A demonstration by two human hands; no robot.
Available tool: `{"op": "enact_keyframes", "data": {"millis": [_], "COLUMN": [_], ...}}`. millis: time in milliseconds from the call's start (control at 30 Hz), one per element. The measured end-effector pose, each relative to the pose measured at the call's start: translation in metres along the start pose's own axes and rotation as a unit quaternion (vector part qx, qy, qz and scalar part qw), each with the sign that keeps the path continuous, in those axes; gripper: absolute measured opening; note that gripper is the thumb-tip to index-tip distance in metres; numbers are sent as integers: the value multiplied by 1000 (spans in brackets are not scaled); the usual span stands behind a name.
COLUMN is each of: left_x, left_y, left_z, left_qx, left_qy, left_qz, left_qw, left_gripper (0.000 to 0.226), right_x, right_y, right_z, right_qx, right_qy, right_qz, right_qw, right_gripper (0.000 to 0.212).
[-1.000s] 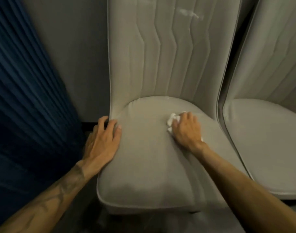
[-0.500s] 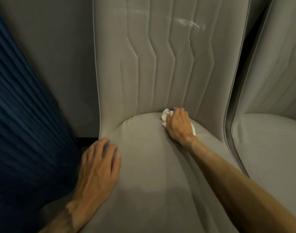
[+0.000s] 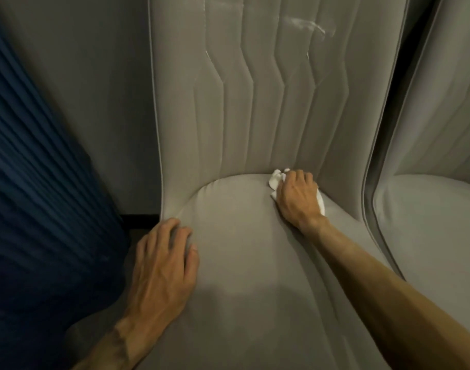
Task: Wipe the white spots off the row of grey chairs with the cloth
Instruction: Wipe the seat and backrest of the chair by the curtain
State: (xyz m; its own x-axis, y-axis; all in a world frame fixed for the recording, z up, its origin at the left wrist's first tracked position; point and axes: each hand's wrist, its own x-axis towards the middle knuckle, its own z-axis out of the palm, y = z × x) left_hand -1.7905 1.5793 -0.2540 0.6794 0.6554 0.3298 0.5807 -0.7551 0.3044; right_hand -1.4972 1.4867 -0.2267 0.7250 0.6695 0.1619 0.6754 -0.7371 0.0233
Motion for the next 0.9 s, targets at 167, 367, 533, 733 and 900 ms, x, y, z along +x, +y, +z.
{"op": "enact_keyframes", "data": {"millis": [167, 367, 533, 733, 900], "left_x": [-1, 0, -1, -8, -8], "left_y": [3, 2, 4, 1, -1], "left_z": [-1, -6, -9, -12, -12], "left_qx": [6, 12, 17, -11, -15], "left_qy": [-16, -20, -20, -20, -20], "left_qz": [-10, -11, -12, -54, -69], "left_qw": [1000, 1000, 1000, 998, 997], "left_gripper": [44, 43, 43, 48, 46], "right_x": [13, 12, -1, 0, -1], "right_y": [-55, 2, -87, -75, -91], "right_z": [7, 6, 2, -6, -8], "right_qx": [-4, -67, 34, 25, 15], "right_qy": [-22, -33, -44, -42, -40], "right_qz": [-109, -87, -180, -172, -169], "right_qw": [994, 993, 982, 984, 985], "right_gripper": [50, 57, 59, 59, 57]}}
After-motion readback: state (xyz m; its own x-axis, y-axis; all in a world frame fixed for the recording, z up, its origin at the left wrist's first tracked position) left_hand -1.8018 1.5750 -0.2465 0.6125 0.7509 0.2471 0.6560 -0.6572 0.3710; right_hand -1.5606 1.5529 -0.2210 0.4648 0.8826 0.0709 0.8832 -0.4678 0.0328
